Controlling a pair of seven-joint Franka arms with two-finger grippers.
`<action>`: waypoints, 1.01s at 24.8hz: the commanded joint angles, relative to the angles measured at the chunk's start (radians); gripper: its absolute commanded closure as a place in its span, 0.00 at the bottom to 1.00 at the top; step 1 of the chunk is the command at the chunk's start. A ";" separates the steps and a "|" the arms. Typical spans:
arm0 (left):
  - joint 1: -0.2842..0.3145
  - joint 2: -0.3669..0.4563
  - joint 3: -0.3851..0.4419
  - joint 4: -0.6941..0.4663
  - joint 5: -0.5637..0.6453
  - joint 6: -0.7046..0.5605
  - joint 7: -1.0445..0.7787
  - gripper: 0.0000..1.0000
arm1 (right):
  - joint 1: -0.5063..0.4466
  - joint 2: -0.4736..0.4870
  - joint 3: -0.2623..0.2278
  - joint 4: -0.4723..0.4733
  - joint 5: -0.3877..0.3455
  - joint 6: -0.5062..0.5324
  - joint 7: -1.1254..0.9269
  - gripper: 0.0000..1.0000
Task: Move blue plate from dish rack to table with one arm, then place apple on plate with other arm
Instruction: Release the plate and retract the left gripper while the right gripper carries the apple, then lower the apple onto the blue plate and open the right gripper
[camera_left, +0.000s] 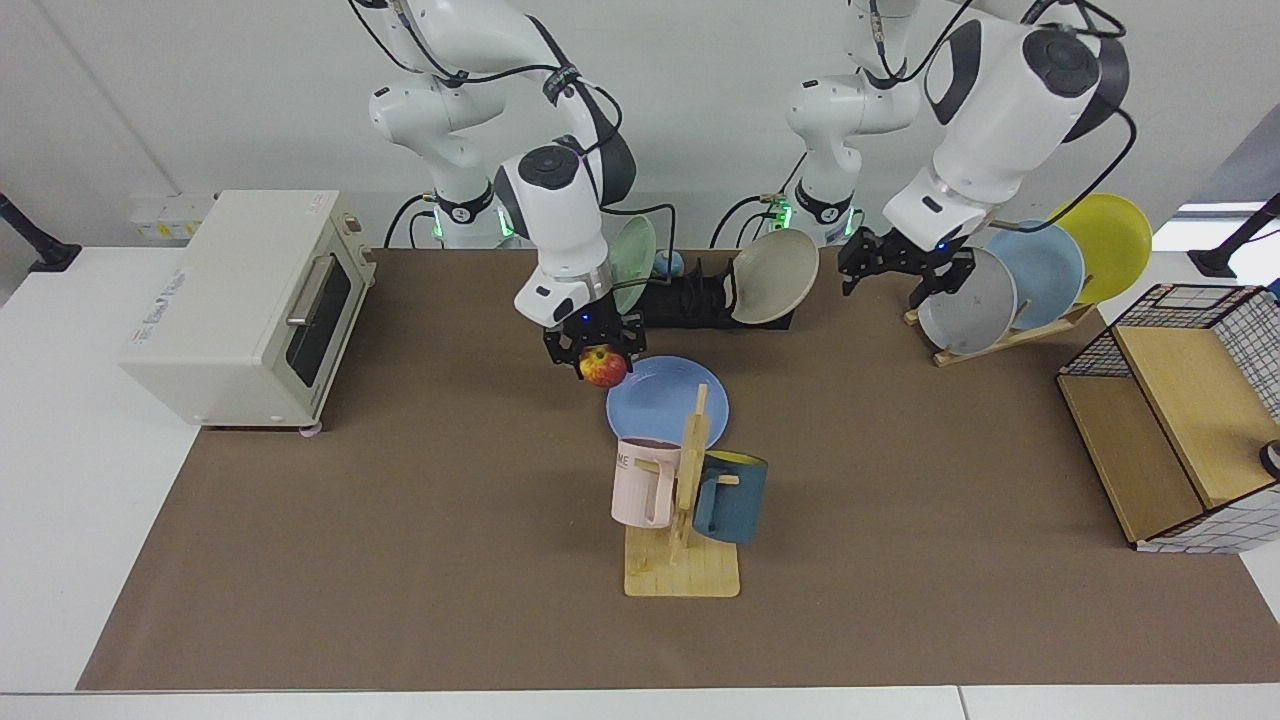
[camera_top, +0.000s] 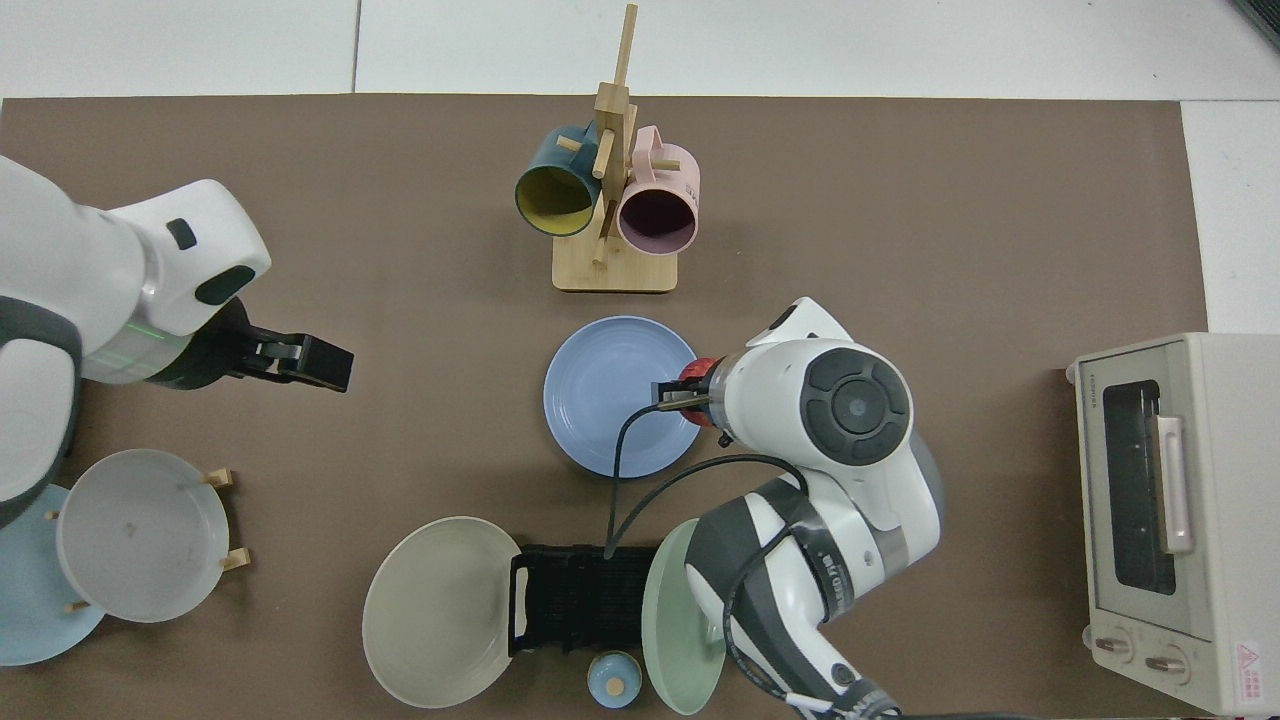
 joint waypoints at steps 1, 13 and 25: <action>-0.012 0.034 0.021 0.146 0.107 -0.094 -0.017 0.01 | 0.090 0.118 -0.012 0.091 -0.011 0.043 0.144 1.00; -0.035 -0.067 0.085 0.131 0.125 -0.144 -0.011 0.00 | 0.125 0.252 -0.012 0.201 -0.041 0.075 0.192 1.00; -0.032 -0.067 0.087 0.135 0.125 -0.143 -0.017 0.00 | 0.124 0.269 -0.015 0.162 -0.050 0.074 0.198 0.81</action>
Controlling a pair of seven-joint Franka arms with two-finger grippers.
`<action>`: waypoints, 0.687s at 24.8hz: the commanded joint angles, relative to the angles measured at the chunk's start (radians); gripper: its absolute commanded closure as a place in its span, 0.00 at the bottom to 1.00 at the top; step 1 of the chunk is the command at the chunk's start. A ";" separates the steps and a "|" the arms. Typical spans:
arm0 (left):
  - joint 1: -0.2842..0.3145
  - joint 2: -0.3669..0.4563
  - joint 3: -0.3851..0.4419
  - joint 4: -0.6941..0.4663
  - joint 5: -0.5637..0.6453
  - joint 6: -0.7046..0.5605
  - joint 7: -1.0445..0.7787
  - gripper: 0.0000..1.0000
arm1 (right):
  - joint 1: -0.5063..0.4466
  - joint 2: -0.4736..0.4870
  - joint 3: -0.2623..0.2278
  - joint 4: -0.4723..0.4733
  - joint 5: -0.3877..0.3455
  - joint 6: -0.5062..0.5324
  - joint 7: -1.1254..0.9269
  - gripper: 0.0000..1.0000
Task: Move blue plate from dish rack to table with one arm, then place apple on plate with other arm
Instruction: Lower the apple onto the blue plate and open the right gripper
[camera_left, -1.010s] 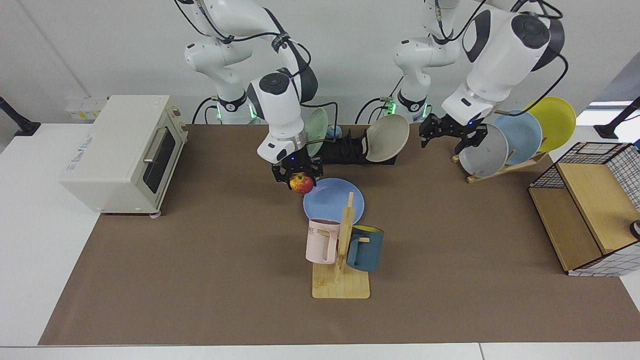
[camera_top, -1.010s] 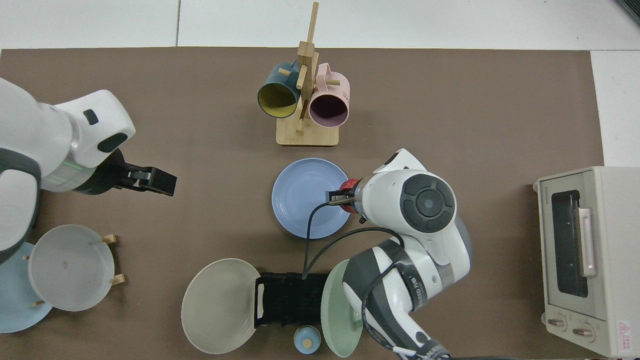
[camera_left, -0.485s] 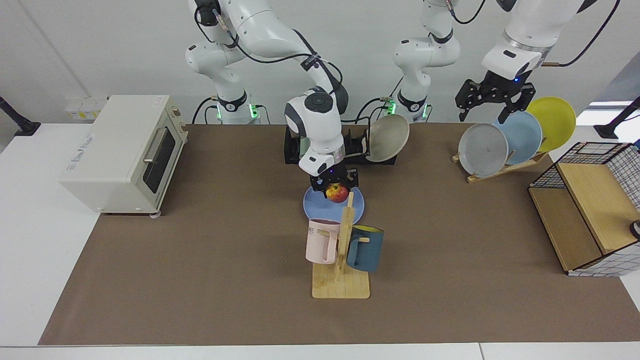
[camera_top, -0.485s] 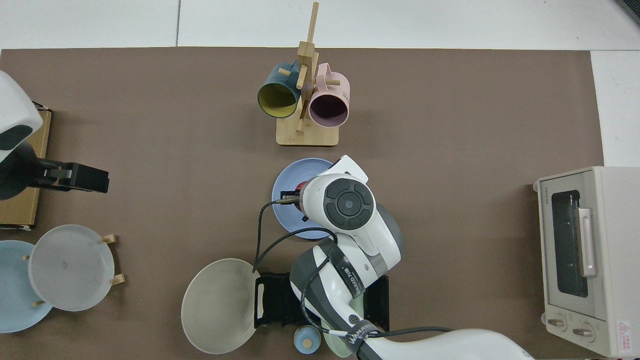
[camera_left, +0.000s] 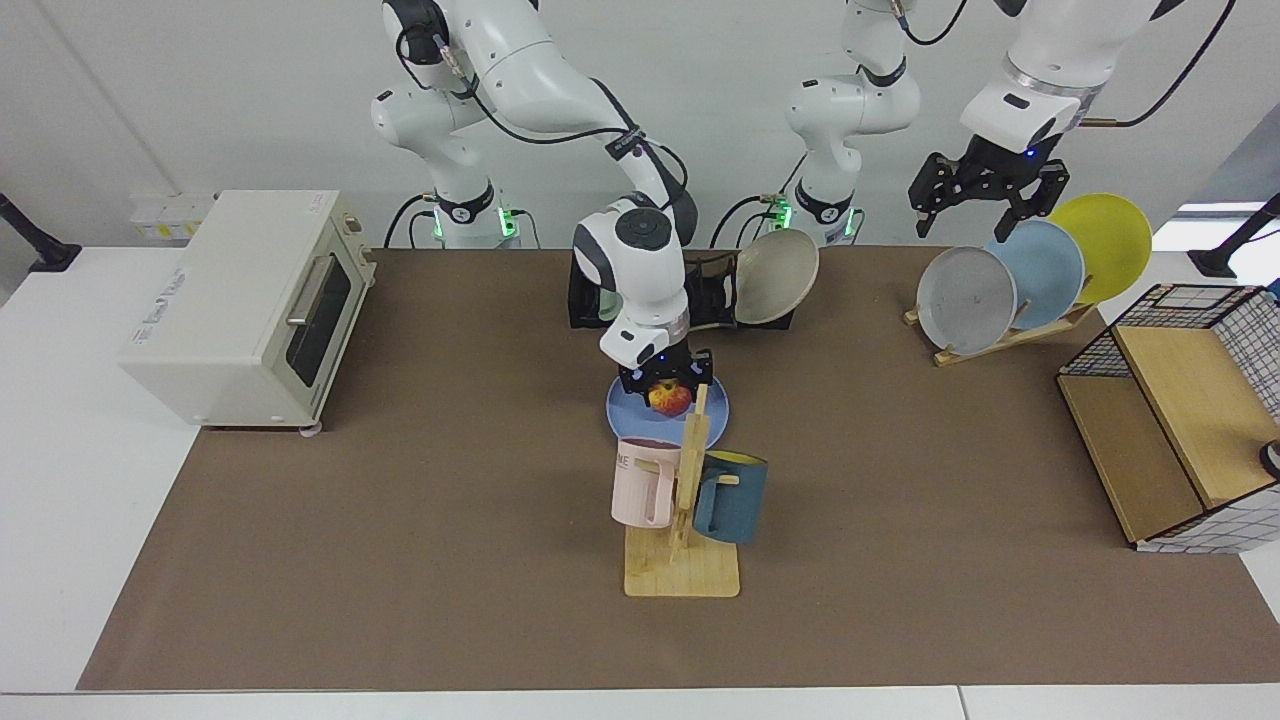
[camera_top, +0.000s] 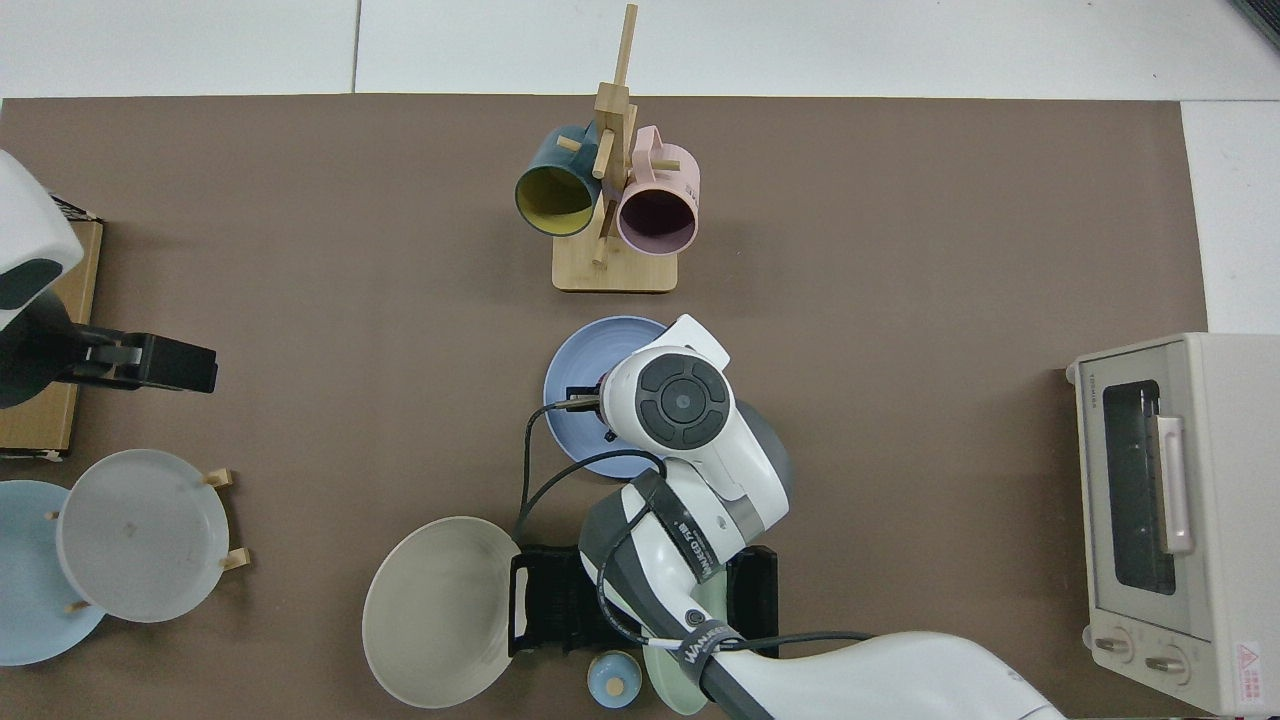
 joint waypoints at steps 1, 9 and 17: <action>-0.014 -0.006 0.010 -0.001 0.024 -0.010 -0.018 0.00 | -0.003 -0.005 -0.003 -0.023 -0.025 0.015 0.032 0.74; -0.012 -0.006 0.022 -0.001 0.026 -0.010 -0.021 0.00 | -0.005 -0.004 -0.004 0.026 -0.048 0.007 0.073 0.00; -0.012 -0.006 0.022 -0.001 0.026 -0.010 -0.021 0.00 | -0.037 -0.145 -0.111 0.030 -0.062 -0.109 0.079 0.00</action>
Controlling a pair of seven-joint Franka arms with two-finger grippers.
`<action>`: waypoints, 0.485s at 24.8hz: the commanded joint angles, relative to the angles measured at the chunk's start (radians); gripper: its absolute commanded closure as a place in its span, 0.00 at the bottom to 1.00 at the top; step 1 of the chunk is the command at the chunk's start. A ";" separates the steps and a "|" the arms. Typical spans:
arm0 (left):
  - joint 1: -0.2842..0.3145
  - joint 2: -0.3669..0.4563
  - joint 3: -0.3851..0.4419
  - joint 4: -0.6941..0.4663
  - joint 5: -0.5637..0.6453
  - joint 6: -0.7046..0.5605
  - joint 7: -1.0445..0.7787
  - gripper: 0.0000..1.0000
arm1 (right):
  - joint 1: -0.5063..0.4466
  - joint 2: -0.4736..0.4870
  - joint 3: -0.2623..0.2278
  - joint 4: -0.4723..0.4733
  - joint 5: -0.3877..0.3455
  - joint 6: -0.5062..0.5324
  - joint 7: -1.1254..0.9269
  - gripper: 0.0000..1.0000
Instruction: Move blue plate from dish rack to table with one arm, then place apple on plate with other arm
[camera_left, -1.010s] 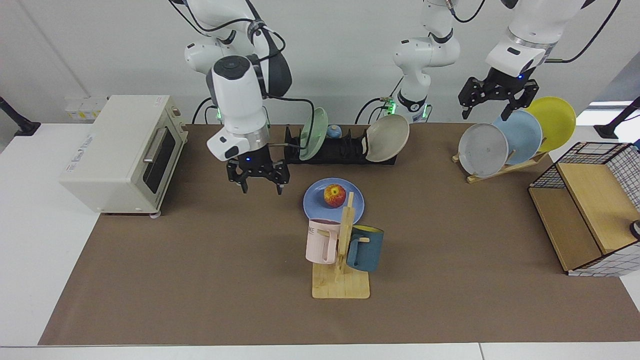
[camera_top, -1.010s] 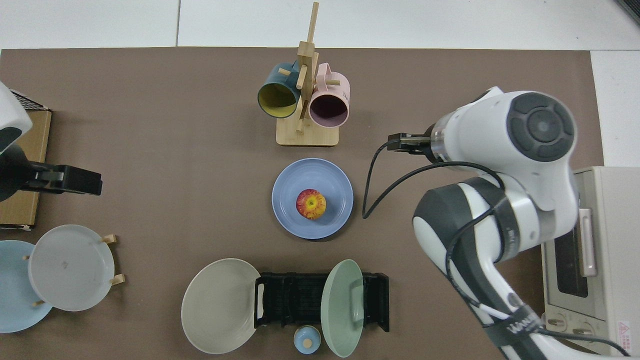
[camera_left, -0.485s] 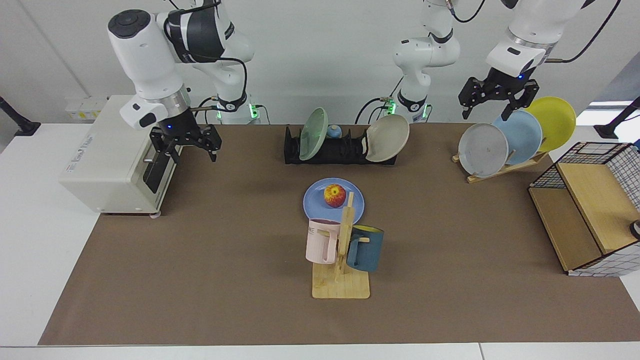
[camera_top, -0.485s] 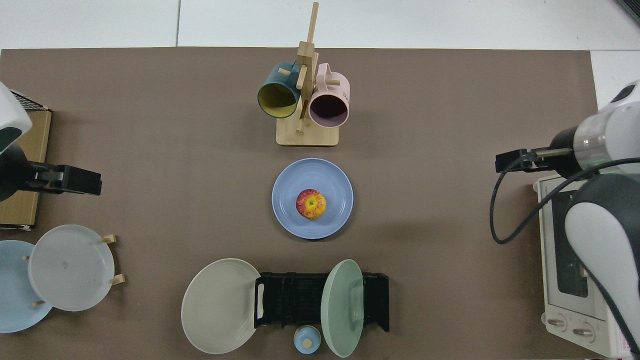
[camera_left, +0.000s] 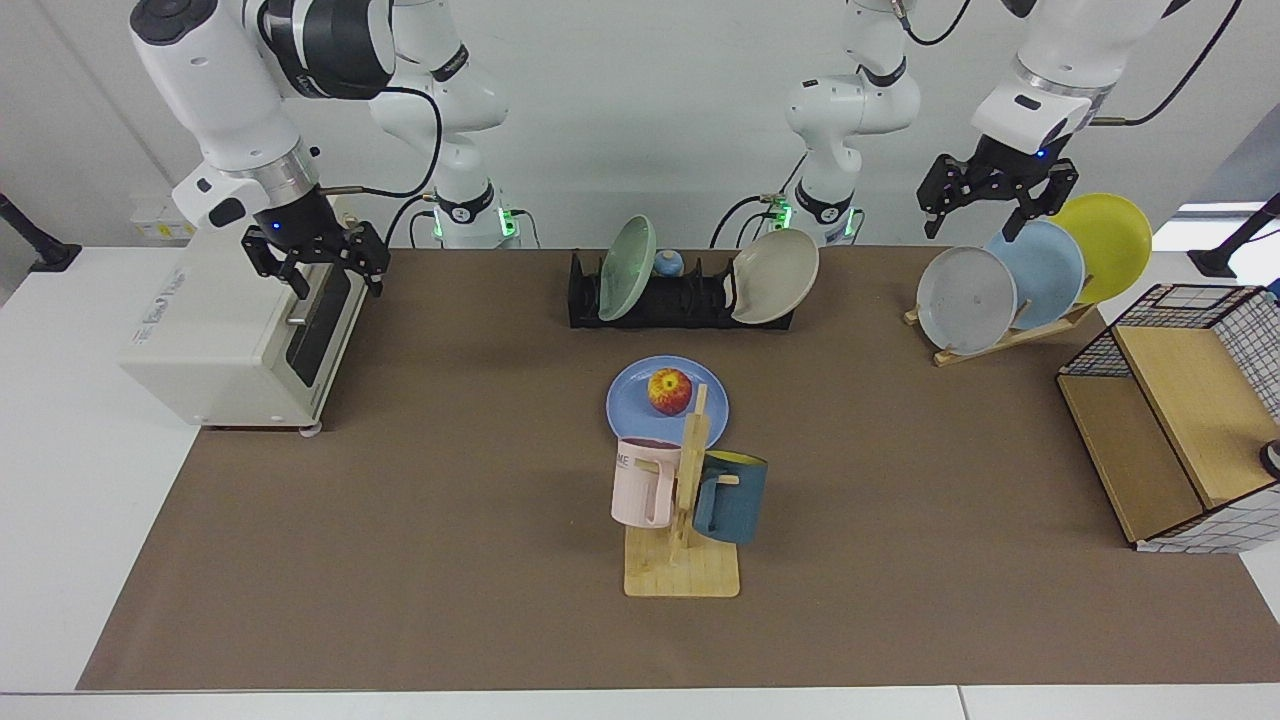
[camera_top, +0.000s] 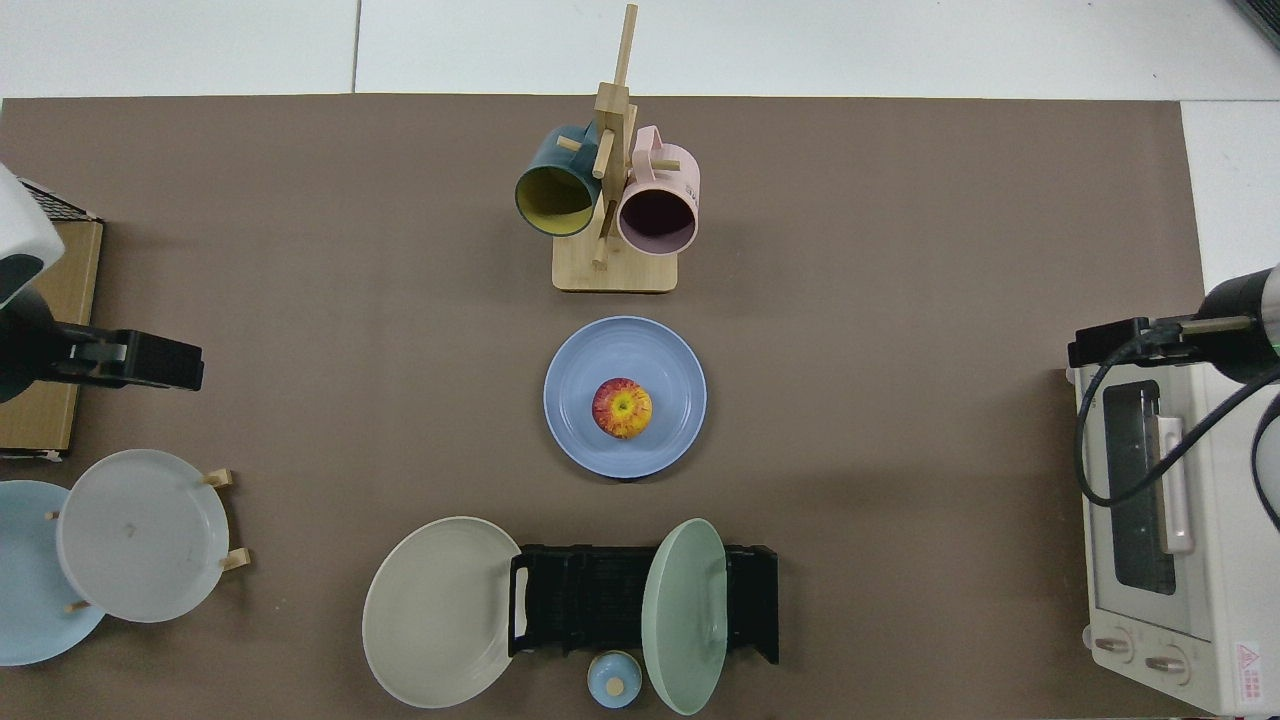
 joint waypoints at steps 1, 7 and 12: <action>-0.013 -0.006 0.008 -0.001 0.019 -0.010 -0.013 0.00 | -0.016 -0.014 0.016 -0.014 -0.001 0.015 -0.029 0.00; -0.013 -0.006 0.008 0.000 0.019 -0.010 -0.013 0.00 | -0.022 -0.014 0.028 -0.014 -0.001 0.027 -0.034 0.00; -0.013 -0.006 0.008 0.000 0.019 -0.010 -0.013 0.00 | -0.105 -0.016 0.085 -0.012 0.000 -0.005 -0.037 0.00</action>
